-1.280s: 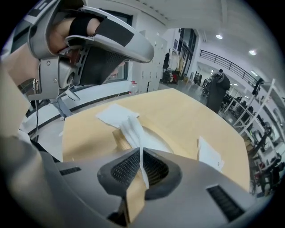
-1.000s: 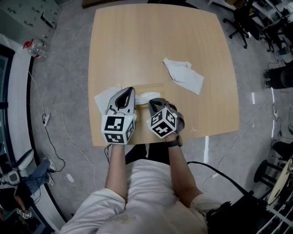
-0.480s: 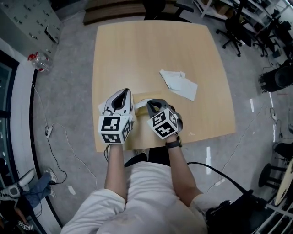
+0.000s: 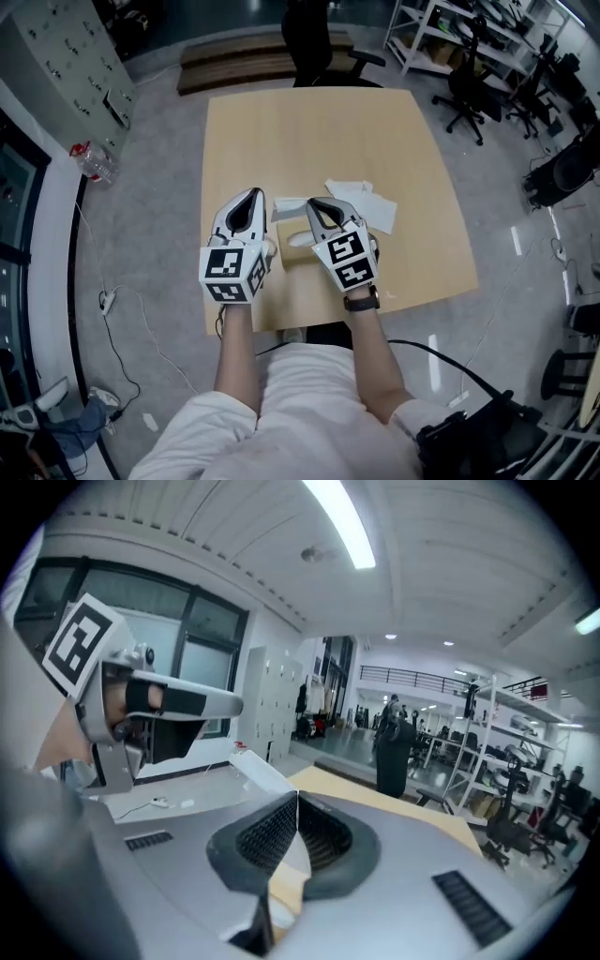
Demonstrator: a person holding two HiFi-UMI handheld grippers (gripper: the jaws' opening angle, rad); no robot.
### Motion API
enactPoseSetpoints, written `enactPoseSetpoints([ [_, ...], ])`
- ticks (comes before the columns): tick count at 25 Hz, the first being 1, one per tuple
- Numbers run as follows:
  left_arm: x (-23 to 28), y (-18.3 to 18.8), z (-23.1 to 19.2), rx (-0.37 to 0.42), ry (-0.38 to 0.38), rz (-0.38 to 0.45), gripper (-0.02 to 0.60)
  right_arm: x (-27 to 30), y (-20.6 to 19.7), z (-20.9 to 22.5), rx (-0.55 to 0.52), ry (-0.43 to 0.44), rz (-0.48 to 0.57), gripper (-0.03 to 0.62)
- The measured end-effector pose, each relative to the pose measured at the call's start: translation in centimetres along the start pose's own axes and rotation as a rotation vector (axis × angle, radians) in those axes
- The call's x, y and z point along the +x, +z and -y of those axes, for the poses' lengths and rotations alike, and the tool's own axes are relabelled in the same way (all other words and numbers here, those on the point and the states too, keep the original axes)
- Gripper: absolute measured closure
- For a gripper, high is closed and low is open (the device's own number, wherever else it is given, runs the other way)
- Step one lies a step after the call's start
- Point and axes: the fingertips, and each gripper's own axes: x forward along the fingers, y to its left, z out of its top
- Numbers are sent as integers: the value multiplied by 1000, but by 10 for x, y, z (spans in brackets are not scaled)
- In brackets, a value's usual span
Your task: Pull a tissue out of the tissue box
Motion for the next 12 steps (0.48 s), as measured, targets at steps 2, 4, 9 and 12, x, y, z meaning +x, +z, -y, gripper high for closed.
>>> enactPoseSetpoints([
  [2, -6, 21, 4, 7, 3, 36, 580, -16, 31, 9, 25, -43, 91, 586],
  [4, -10, 39, 10, 17, -8, 72, 580, -31, 58, 18, 50, -82, 182, 586],
  [9, -20, 81, 21, 42, -12, 166, 580, -63, 109, 32, 116, -157, 358, 586],
  [12, -24, 97, 25, 46, 0, 201, 580, -77, 126, 38, 131, -213, 425, 586],
])
